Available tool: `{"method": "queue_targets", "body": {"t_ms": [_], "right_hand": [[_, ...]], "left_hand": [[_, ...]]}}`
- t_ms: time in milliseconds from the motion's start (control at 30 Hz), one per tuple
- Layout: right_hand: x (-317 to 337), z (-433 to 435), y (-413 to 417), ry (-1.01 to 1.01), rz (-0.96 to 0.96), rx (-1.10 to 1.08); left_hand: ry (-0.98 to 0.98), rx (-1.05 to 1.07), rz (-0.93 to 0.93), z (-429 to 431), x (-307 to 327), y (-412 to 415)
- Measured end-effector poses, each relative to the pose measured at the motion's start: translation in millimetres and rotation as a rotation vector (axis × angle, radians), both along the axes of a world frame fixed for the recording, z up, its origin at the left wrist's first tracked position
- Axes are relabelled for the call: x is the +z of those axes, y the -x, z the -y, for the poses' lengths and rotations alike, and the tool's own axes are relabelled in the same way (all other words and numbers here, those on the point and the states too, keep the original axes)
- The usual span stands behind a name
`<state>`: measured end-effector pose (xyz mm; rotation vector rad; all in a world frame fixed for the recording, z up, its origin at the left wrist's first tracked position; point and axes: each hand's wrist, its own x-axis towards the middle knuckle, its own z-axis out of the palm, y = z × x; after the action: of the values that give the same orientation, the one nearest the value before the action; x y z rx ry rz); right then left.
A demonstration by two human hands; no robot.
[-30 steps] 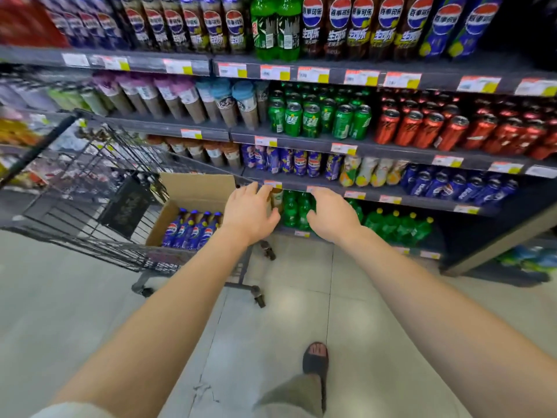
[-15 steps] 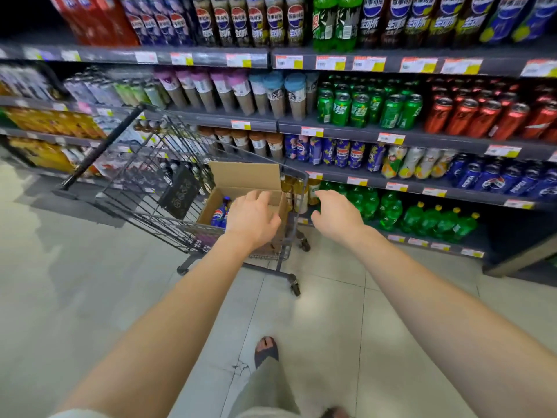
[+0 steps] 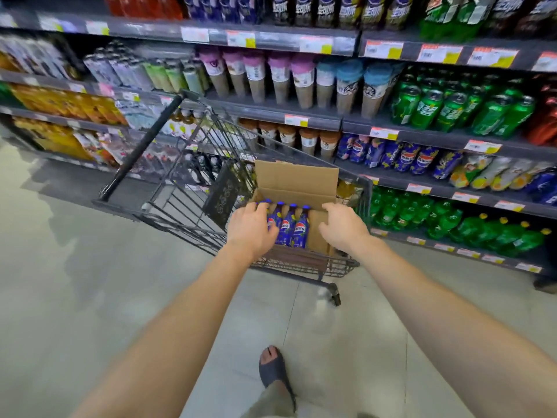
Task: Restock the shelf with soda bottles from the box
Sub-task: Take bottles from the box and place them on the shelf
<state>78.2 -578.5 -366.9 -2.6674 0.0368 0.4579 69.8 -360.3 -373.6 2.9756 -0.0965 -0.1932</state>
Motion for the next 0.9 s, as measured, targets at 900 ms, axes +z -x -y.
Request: {"method": "queue_targets", "body": {"t_ms": [900], "right_hand": [[-163.4,-51.8,-223.2,-0.043,-0.443,-0.168]], "left_hand": [[0.088,0.142,-0.498,-54.7,-157.3,-223.6]]}}
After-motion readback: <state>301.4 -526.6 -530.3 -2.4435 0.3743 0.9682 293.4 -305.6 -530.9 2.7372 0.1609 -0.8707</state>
